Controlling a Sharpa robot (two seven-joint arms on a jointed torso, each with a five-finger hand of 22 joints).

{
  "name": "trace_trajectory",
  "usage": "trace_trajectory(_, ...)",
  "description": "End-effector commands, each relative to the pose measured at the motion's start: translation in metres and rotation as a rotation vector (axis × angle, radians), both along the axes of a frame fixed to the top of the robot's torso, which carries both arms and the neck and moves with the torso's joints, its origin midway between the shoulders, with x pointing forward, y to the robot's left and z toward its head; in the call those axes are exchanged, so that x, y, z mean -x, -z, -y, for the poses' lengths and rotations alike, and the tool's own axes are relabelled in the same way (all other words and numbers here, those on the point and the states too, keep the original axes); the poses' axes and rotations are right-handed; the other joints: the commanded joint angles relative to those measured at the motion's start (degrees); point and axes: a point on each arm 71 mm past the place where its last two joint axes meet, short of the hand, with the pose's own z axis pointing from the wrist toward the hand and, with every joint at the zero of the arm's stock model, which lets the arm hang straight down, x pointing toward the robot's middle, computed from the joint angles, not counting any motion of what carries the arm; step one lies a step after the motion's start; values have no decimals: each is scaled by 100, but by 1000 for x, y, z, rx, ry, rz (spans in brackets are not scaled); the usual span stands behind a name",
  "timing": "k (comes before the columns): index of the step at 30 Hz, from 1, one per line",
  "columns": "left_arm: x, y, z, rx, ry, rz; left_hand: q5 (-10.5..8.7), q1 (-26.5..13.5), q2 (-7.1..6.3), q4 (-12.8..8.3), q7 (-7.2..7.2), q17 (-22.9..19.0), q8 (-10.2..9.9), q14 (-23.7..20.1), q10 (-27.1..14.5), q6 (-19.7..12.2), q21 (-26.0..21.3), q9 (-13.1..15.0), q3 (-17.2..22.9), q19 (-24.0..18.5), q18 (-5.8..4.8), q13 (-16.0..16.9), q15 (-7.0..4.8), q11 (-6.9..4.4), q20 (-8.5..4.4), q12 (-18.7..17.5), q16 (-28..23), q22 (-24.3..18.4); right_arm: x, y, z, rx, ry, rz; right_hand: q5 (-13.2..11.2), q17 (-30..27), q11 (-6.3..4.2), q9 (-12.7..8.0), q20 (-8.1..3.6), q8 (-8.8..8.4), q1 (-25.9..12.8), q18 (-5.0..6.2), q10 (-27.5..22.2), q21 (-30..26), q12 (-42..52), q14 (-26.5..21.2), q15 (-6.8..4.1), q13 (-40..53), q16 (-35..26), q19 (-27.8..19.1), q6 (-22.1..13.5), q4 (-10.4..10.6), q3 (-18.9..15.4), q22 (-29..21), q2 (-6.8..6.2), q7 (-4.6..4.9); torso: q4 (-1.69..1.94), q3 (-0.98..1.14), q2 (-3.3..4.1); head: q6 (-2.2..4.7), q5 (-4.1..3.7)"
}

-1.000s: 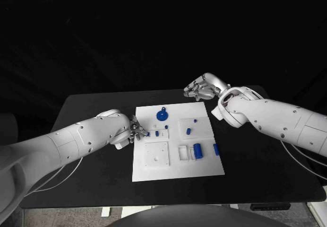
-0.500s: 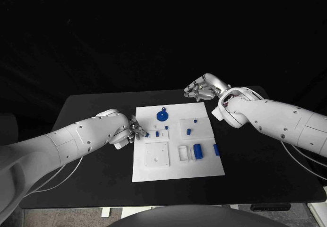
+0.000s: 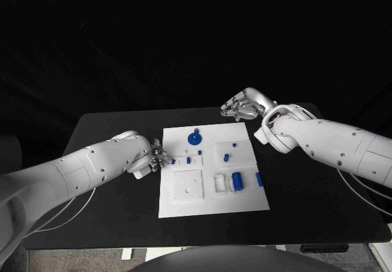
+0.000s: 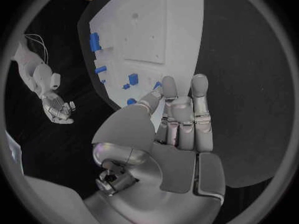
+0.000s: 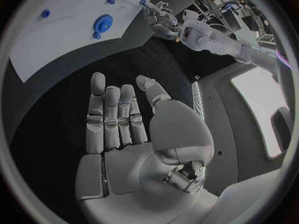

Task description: Assemble the parts on the task board

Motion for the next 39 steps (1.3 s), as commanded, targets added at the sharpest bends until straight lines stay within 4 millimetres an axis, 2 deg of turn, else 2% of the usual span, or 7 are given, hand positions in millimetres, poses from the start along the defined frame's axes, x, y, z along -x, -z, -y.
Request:
trace_trajectory(1,4,4,2,13,8,-43,-223,-130,-130,-97,-46,-58,-111,-10,-15,-48,24,223,13,-26,36,11,-10,8,15,-11,-33,101,0,0,-1,1,-13,-5,23,-4,-8,3,-19,11,-44,-30,-28,-20,-9,-34,-14,-4,-13,9,-38,8,41,5,-5,13,-2,-1,1,6,11)
trace_trajectory(5,4,4,2,26,6,-53,-299,-326,-295,178,47,-127,-436,-24,-71,-178,-4,-39,-291,-19,39,41,9,43,27,34,-70,93,0,0,-1,1,-13,-5,23,-4,-8,3,-19,11,-44,-30,-28,-20,-9,-34,-14,-4,-13,9,-38,8,41,5,-5,13,-5,3,3,1,12)
trace_trajectory(8,4,5,2,31,4,-58,-370,-515,-513,378,103,-171,-672,-36,-100,-150,-28,-303,-517,-8,55,62,31,72,49,73,-87,92,0,0,-1,1,-13,-5,23,-4,-8,3,-19,11,-44,-30,-28,-20,-9,-34,-14,-4,-13,9,-38,8,41,5,-5,13,-5,5,2,1,9)
trace_trajectory(10,4,5,2,34,3,-61,-253,-582,-610,491,128,-177,-745,-39,-101,-108,-44,-426,-737,-2,66,69,43,83,62,92,-80,94,0,0,-2,1,-13,-5,23,-4,-8,3,-19,11,-44,-30,-28,-20,-9,-34,-14,-4,-13,9,-38,8,41,5,-5,13,-5,6,3,-2,7)
trace_trajectory(17,4,5,3,39,0,-63,-341,-374,-558,709,140,-224,-905,-58,-118,-55,-99,-510,-1315,28,78,55,54,100,76,117,-55,106,0,0,-2,1,-13,-5,23,-4,-8,3,-19,11,-44,-30,-28,-20,-9,-34,-14,-4,-13,9,-38,8,41,5,-5,13,-5,6,3,-2,1)
trace_trajectory(27,3,4,6,49,3,-58,-360,-368,-579,733,146,-227,-917,-56,-115,-81,-106,-510,-1353,28,79,53,55,102,78,124,-44,106,0,0,-2,1,-15,-5,24,-5,-7,3,-19,11,-38,-29,-31,-24,-12,-37,-13,-4,-15,8,-41,5,56,15,-6,14,-7,7,3,6,-5)
trace_trajectory(39,2,3,11,60,2,-39,-414,-250,-448,670,109,-195,-850,-47,-110,22,-105,-497,-1303,29,76,56,44,87,71,143,-8,108,0,0,-3,1,-15,-6,24,-5,-7,3,-19,11,-38,-29,-31,-24,-12,-37,-13,-4,-15,8,-41,5,56,15,-6,14,-8,7,1,12,-8)
